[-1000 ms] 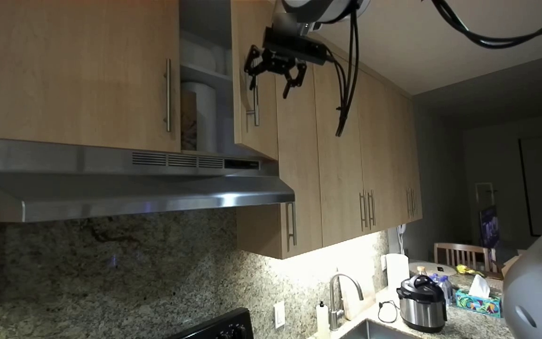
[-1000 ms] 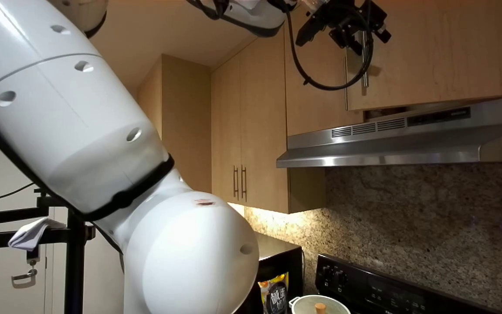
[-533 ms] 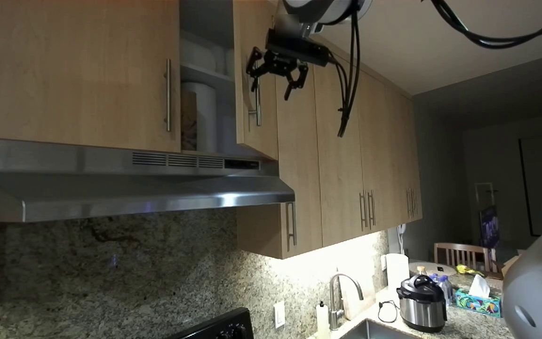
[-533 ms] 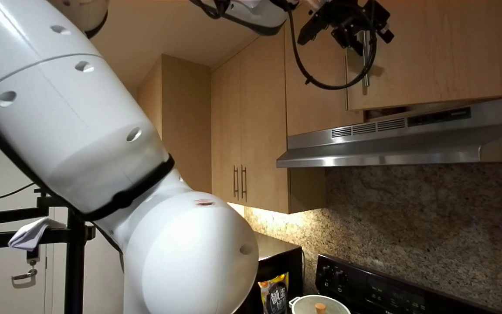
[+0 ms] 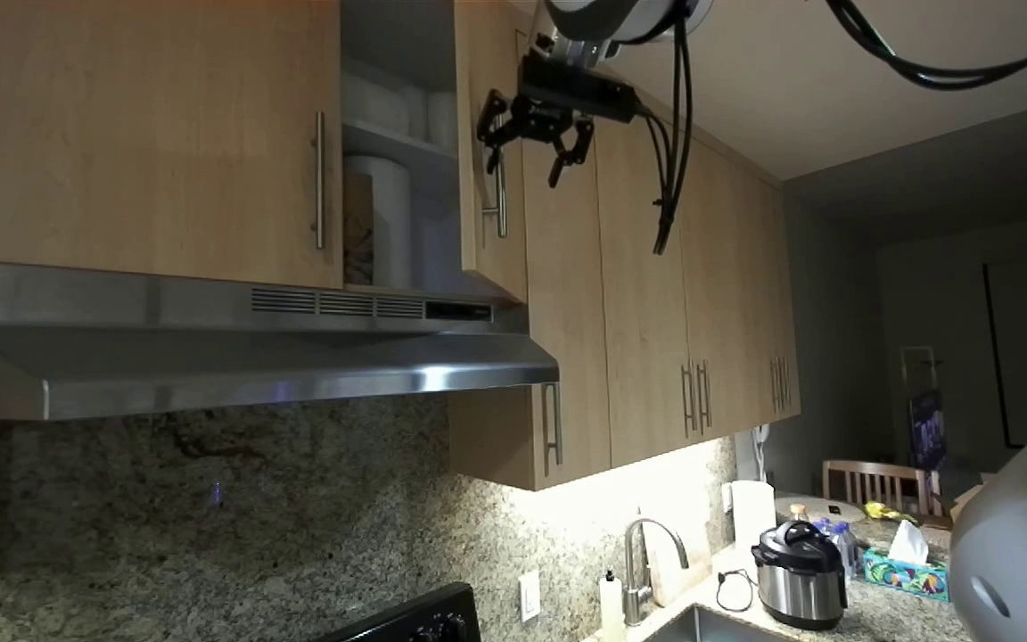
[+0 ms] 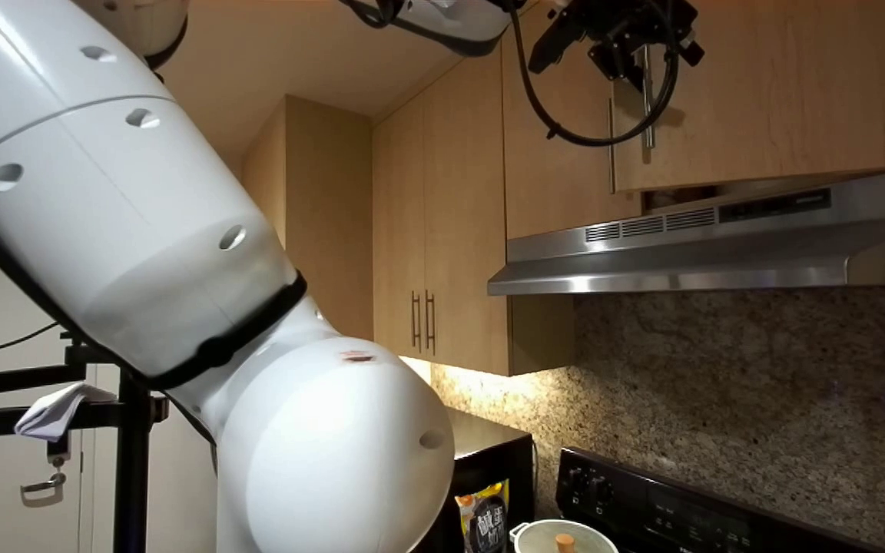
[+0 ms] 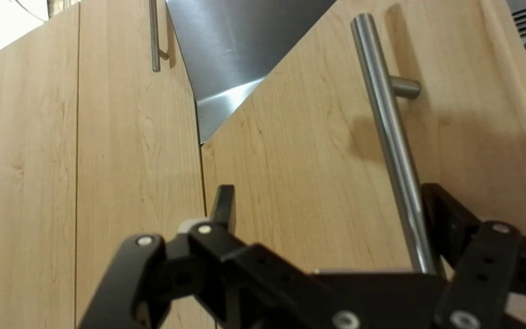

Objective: Open the right door of the cabinet

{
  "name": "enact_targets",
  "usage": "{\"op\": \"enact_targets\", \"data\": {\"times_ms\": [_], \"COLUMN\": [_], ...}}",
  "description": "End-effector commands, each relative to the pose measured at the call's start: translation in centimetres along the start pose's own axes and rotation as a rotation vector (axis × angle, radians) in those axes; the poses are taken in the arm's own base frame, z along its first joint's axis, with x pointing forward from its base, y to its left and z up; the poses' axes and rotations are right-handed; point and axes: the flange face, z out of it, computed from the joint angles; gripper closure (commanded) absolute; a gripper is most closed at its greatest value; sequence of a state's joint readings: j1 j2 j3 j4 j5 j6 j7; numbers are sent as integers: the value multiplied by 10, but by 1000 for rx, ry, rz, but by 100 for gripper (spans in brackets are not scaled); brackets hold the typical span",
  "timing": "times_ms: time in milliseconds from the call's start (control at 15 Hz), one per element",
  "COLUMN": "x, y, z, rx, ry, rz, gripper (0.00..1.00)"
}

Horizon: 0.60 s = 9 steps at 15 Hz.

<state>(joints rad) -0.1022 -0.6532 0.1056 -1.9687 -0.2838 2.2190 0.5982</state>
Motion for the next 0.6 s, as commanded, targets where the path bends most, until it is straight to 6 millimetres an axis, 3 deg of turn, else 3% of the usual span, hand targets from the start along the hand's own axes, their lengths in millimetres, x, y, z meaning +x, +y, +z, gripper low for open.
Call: {"op": "enact_targets", "data": {"times_ms": [0,533], "x": [9,13], "y": [36,67], "z": [-3,-8], "rx": [-39,25], "ry": [-18,-95], "rz": [-27,-89], "gripper": [0,0]}}
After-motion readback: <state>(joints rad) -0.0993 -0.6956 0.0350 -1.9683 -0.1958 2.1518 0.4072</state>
